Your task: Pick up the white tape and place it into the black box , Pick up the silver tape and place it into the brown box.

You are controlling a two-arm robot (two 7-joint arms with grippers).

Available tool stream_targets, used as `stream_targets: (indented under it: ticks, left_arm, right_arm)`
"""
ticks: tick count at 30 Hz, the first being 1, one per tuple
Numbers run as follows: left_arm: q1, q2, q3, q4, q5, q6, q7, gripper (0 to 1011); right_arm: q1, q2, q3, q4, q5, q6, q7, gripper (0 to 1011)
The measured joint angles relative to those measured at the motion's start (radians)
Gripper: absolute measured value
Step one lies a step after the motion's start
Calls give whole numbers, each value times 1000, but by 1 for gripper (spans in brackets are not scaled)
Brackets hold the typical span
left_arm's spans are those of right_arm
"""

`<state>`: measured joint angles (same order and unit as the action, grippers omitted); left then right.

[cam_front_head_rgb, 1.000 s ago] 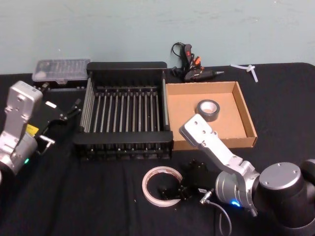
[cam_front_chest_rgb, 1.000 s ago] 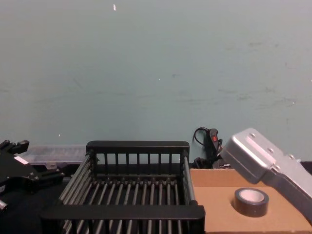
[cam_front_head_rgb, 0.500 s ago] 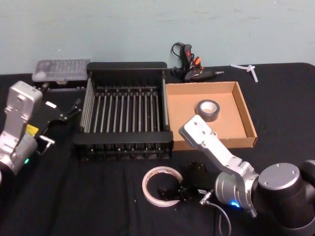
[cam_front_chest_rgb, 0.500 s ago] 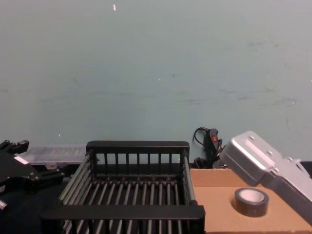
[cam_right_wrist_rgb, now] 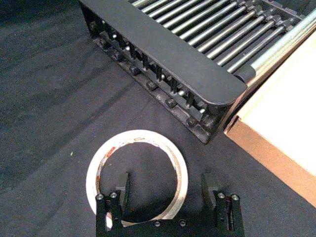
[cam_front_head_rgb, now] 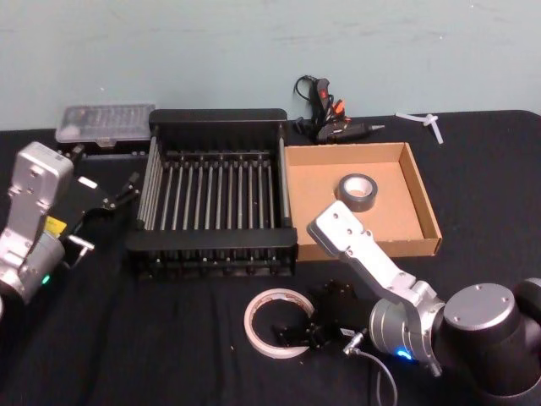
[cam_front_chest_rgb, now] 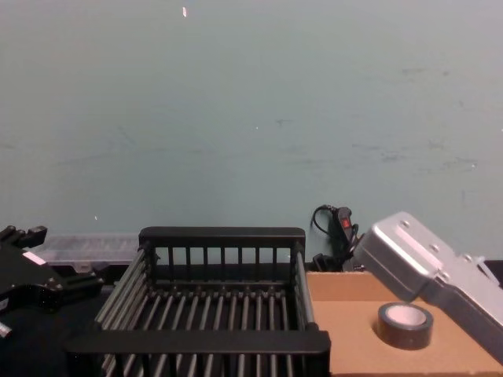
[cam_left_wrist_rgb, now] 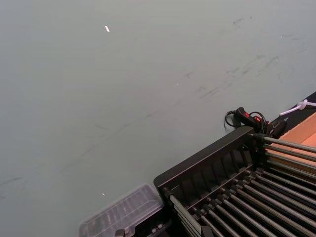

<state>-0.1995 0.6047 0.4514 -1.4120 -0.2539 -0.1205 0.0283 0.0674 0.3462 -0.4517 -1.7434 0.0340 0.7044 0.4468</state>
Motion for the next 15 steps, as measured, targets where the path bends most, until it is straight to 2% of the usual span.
stream_targets:
  ticks: [5,6,11,13,15]
  left_arm:
    - [0,0,0,0,0,0,0,1001]
    - [0,0,0,0,0,0,0,1001]
    - [0,0,0,0,0,0,0,1001]
    - [0,0,0,0,0,0,0,1001]
    - [0,0,0,0,0,0,0,1001]
  right_arm:
    - [0,0,0,0,0,0,0,881]
    - [0,0,0,0,0,0,0,822]
    - [0,0,1,0,1,0,0,691]
    - [0,0,1,-1,1,0,0,591]
    - [0,0,1,-1,1,0,0,560]
